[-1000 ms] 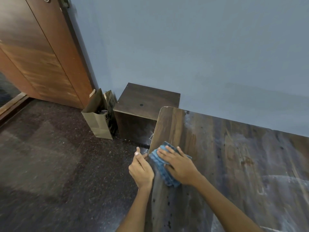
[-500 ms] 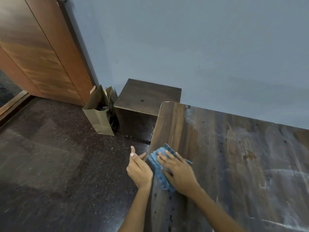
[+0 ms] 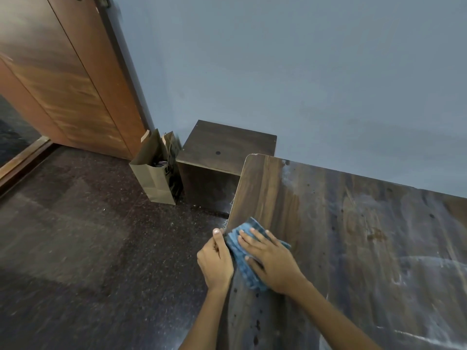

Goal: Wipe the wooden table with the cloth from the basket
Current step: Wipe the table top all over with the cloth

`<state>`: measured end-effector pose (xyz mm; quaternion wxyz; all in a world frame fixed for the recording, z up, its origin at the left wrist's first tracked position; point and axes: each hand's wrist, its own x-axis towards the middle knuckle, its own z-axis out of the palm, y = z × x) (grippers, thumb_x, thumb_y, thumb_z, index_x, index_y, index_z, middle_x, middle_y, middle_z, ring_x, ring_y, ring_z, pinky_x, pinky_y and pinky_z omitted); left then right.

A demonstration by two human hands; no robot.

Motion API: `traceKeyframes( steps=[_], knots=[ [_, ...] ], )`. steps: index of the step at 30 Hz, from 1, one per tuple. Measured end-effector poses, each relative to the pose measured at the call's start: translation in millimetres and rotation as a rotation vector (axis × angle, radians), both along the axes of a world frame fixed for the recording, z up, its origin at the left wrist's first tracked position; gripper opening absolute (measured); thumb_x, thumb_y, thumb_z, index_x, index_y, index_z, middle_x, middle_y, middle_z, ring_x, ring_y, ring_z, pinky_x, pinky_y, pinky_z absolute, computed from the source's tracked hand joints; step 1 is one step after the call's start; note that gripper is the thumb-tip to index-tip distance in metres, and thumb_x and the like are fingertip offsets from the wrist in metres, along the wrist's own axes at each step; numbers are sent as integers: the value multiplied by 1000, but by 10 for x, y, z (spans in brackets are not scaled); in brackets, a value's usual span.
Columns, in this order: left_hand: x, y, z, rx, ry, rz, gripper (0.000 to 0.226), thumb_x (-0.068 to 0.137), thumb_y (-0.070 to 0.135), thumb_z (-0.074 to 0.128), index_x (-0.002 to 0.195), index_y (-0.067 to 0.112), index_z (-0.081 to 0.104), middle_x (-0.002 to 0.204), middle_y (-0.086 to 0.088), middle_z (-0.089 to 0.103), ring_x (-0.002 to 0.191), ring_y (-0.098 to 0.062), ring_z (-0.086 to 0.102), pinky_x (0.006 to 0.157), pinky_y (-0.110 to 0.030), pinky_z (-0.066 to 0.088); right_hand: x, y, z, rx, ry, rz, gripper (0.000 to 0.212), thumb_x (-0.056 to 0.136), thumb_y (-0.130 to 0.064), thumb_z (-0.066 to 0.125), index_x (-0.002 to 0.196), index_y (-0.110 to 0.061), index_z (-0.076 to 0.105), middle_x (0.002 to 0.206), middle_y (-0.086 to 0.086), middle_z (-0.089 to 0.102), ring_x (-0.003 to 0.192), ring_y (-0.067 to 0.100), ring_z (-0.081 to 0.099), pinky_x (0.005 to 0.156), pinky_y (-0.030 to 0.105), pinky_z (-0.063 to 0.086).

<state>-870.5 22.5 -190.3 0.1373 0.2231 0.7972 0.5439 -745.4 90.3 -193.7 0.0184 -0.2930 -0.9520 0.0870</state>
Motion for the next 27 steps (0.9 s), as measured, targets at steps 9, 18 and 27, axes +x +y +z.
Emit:
traceKeyframes(
  steps=[9,18,27],
  knots=[
    [-6,4,-59,-90,14,-85,53,97,39,30,90,7,71,62,-11,64,60,-26,60,61,-37,47,-456,76,40,-47,-3,-542,66,89,-47,4,147,-21,21,154,-3,19,143,20,16,112,41,4],
    [-7,-75,-4,-67,-21,-152,47,91,56,20,64,34,52,57,-8,62,55,-19,58,58,-34,46,206,-197,-8,116,-26,-171,46,96,-37,28,139,-27,40,143,-10,43,135,11,35,109,38,16],
    [14,-168,-23,-48,12,-146,48,84,61,20,68,37,58,57,11,55,53,0,51,57,-23,43,-473,-157,22,-8,18,-547,52,90,-33,29,130,-11,54,133,5,56,126,25,49,106,40,21]
  ],
)
